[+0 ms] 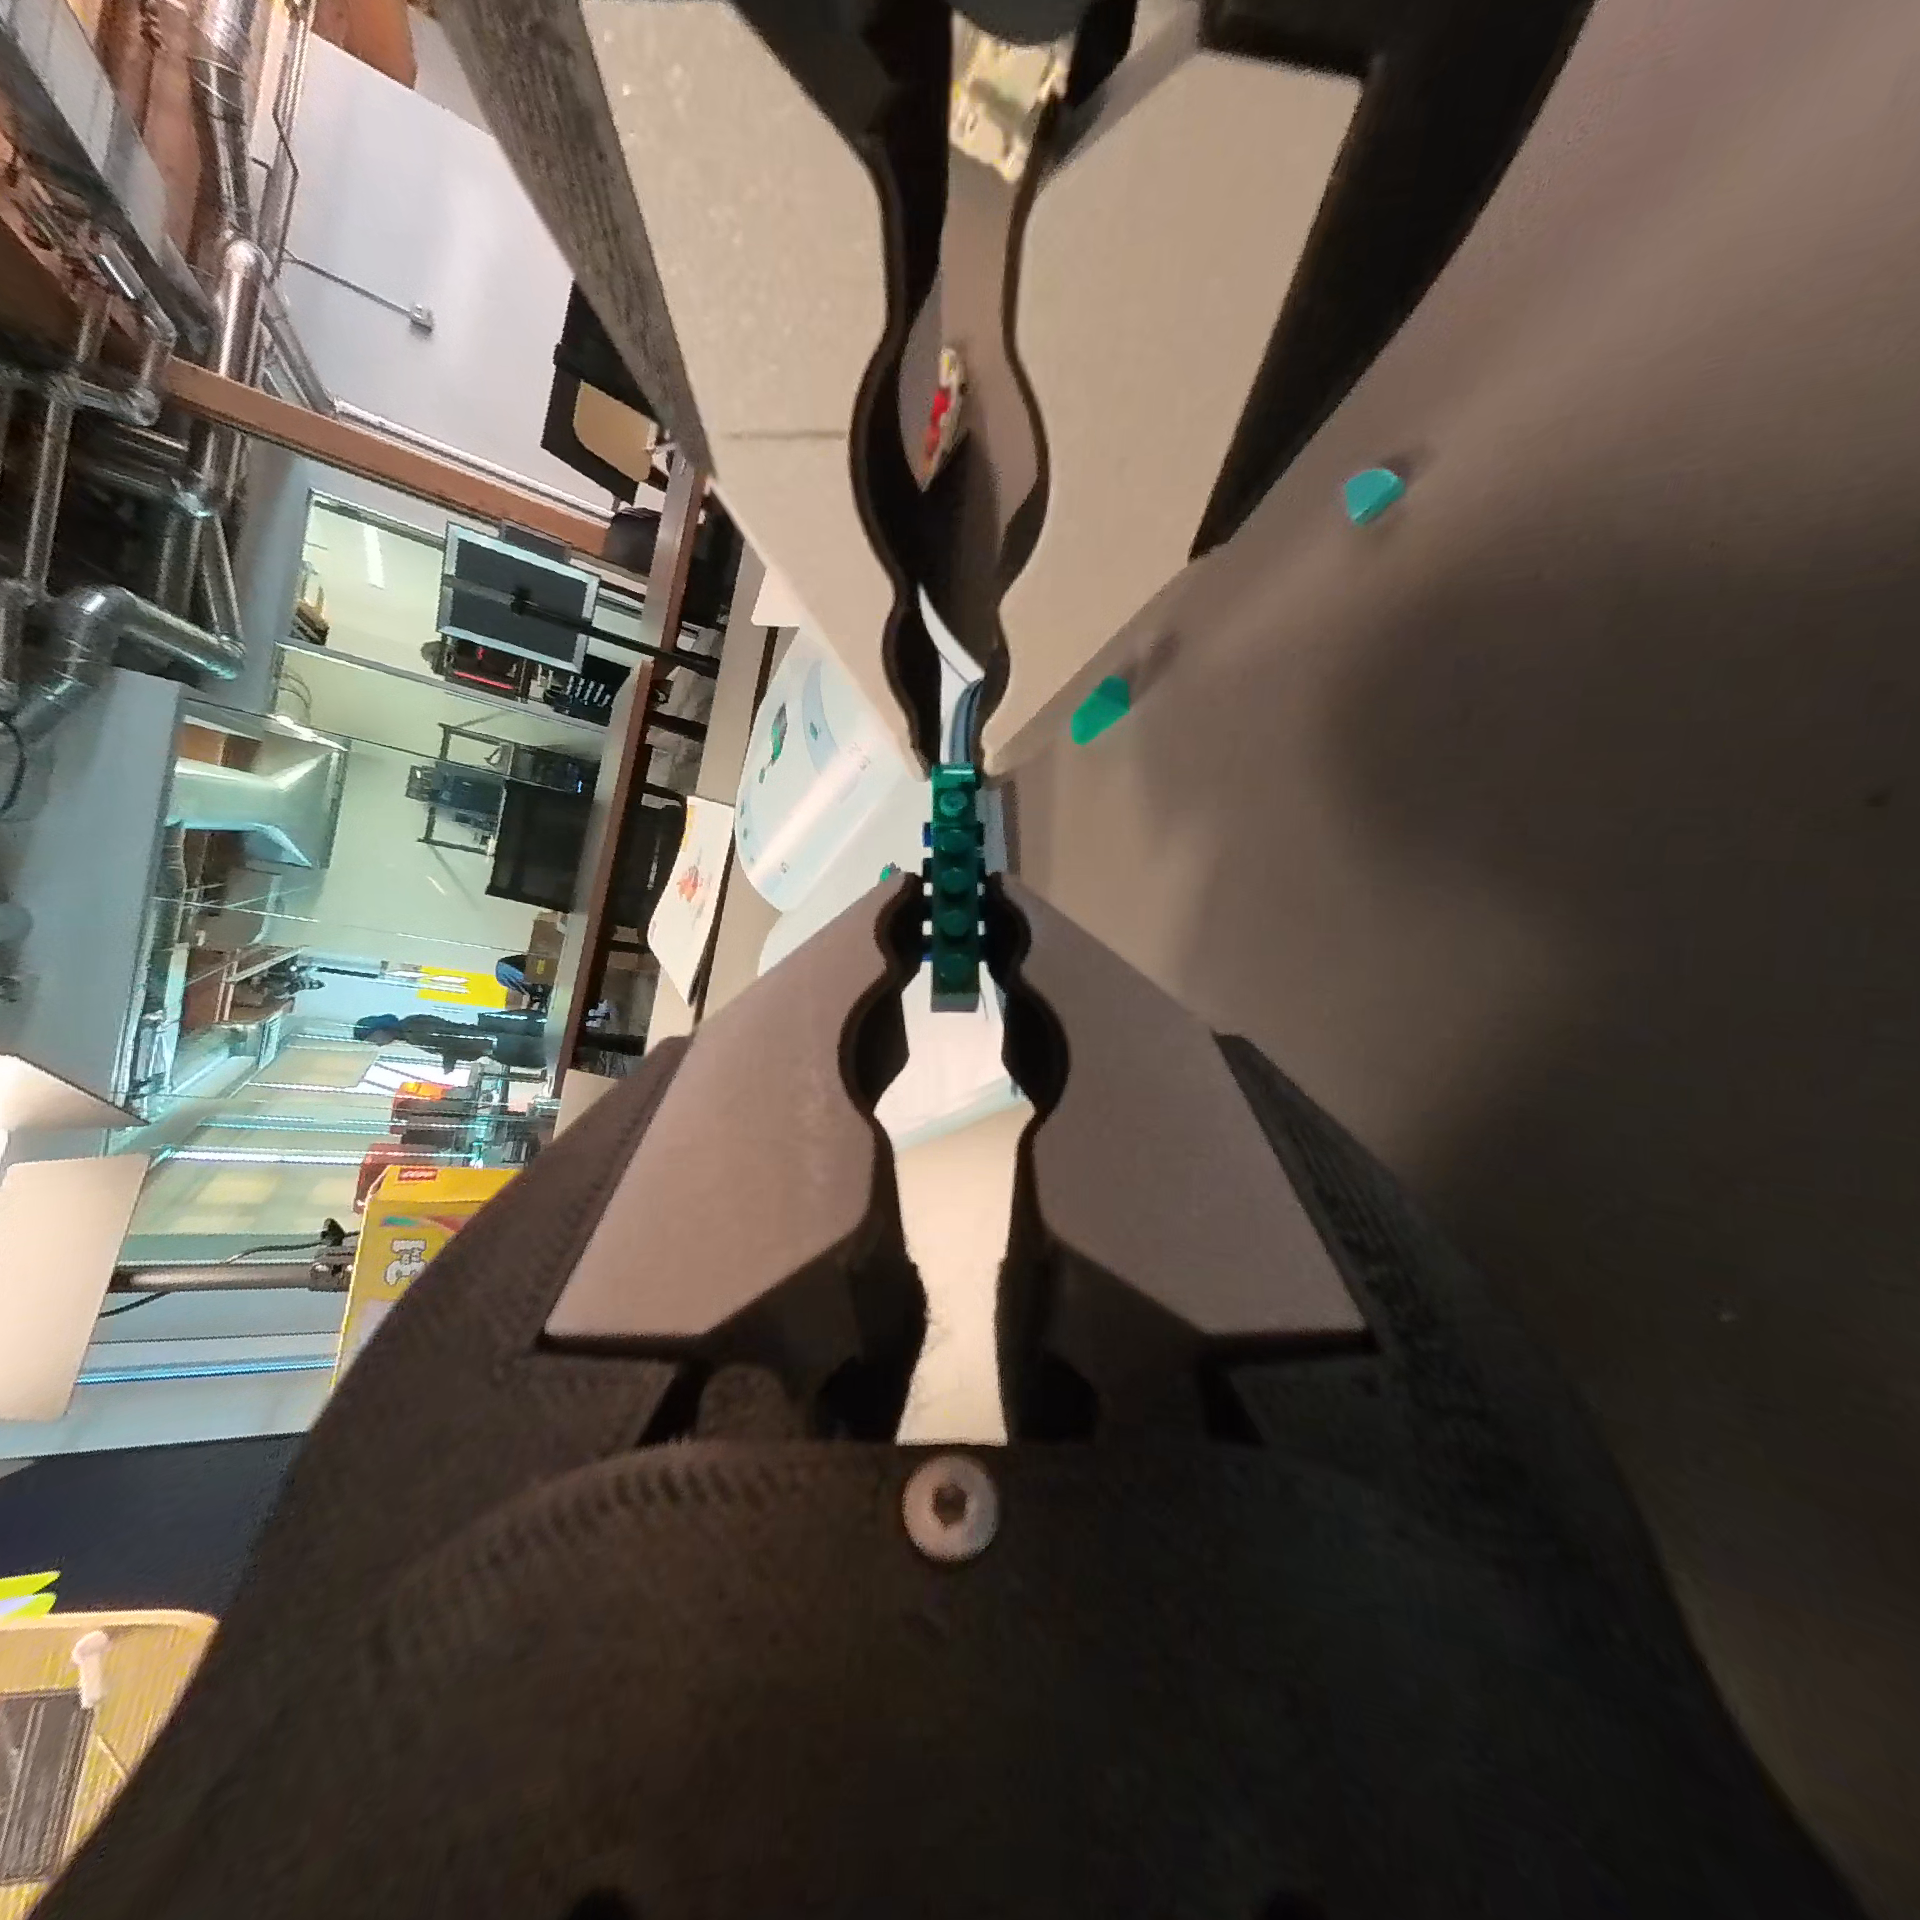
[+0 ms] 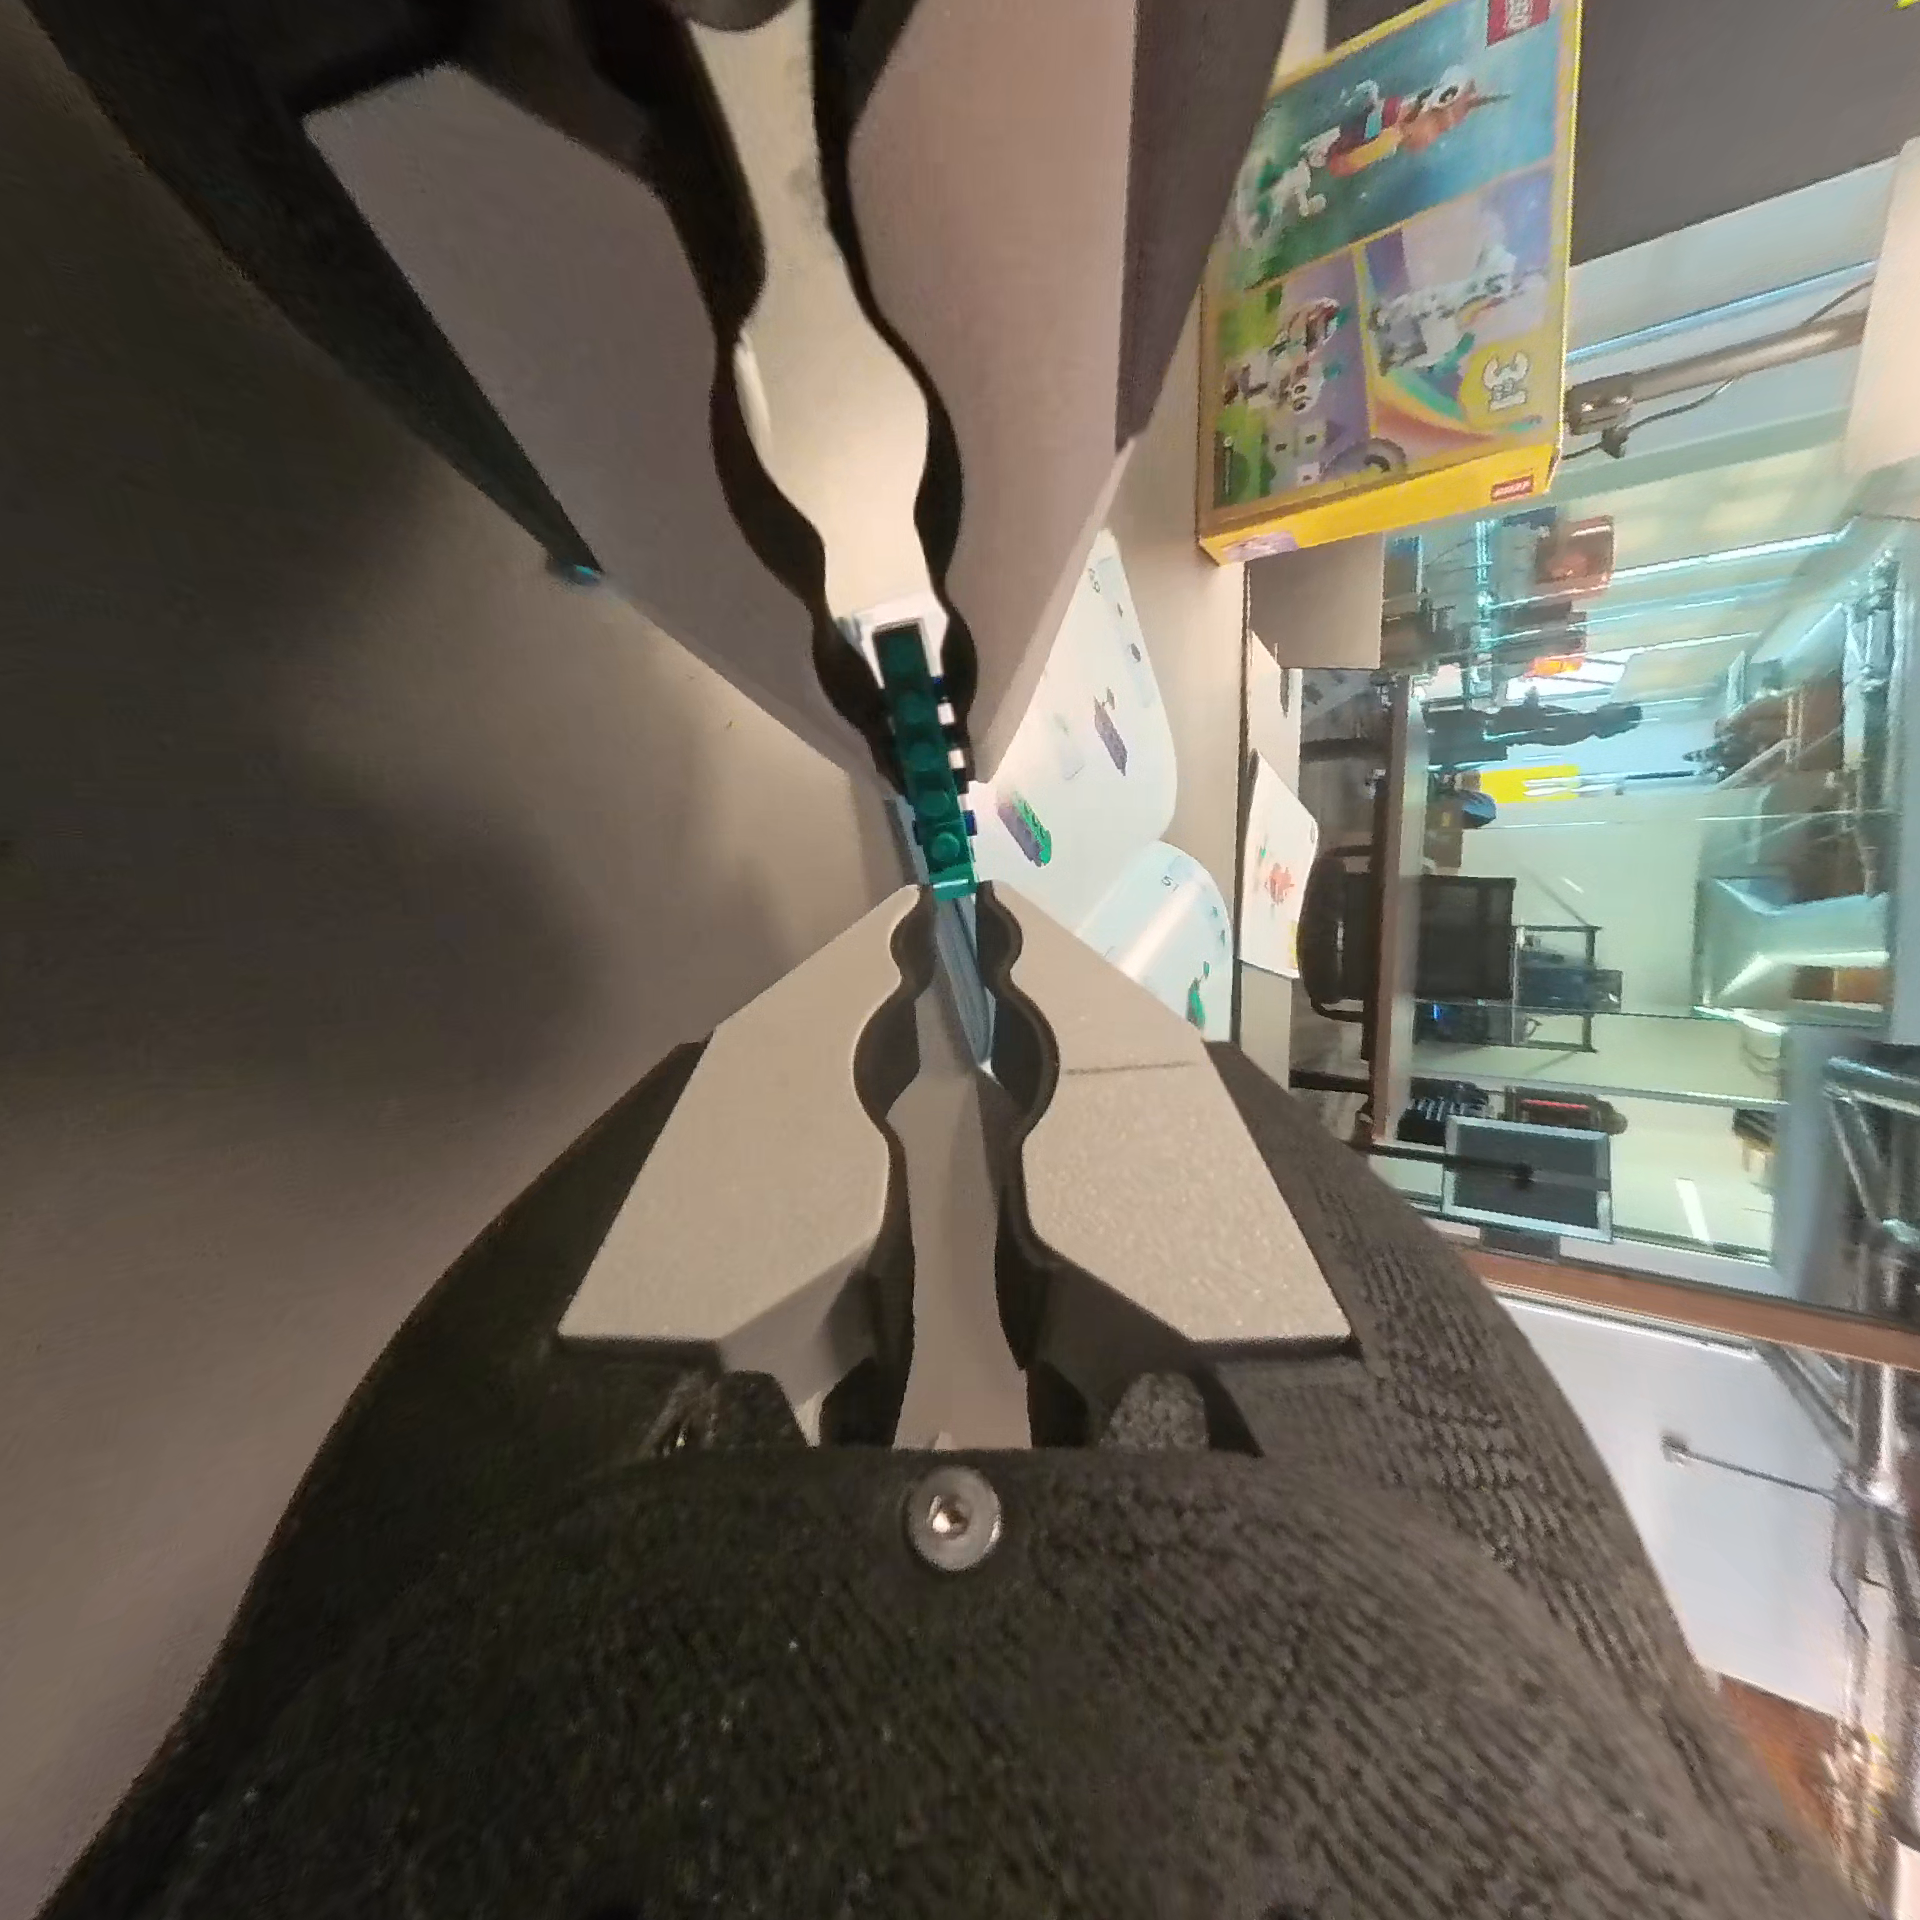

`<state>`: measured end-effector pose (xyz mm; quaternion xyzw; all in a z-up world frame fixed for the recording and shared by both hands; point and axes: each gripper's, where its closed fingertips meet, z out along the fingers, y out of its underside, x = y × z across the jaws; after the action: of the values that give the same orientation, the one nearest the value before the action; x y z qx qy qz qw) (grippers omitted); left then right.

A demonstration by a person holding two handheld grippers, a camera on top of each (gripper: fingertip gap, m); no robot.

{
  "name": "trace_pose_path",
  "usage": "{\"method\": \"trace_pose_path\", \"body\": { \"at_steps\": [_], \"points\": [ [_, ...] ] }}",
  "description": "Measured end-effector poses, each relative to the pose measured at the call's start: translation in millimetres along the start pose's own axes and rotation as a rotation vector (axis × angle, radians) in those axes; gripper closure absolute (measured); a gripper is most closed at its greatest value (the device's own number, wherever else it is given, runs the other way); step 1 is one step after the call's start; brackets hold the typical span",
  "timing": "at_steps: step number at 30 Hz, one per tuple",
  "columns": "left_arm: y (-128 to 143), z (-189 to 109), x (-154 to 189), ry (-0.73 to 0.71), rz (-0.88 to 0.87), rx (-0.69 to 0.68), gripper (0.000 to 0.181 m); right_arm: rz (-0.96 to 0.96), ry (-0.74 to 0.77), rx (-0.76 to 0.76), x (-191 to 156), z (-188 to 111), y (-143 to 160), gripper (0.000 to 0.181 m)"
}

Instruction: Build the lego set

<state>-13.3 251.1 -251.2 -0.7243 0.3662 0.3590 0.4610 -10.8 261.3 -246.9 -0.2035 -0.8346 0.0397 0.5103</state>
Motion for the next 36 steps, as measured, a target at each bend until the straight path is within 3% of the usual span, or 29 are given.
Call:
{"method": "trace_pose_path", "body": {
  "at_steps": [9, 22, 25, 29, 33, 36],
  "points": [
    [-1.4, -2.5, -6.1, -0.034, -0.005, 0.008, 0.171, -0.044, 0.065, 0.004, 5.9, -1.0, -2.8, 0.176],
    [0.1, 1.0, -3.2, 0.000, -0.046, 0.001, 0.170, 0.060, -0.003, 0.042, 2.2, -1.6, 0.7, 0.175],
    [2.6, 1.3, -4.4, 0.023, -0.105, -0.001, 0.170, 0.049, -0.011, 0.023, 0.2, 0.2, 5.6, 0.164],
    [4.7, 0.1, -3.1, 0.209, -0.443, 0.042, 0.170, -0.035, 0.029, 0.072, 4.6, -0.9, 6.6, 0.126],
    [-10.4, -11.4, 3.0, 0.564, -0.898, 0.165, 0.170, -0.214, 0.099, 0.186, 3.5, -7.6, -3.0, 0.120],
    [-15.0, -19.2, 6.7, 0.742, -1.078, 0.196, 0.170, -0.256, 0.098, 0.252, -2.2, -13.8, -16.4, 0.119]
  ]
}}
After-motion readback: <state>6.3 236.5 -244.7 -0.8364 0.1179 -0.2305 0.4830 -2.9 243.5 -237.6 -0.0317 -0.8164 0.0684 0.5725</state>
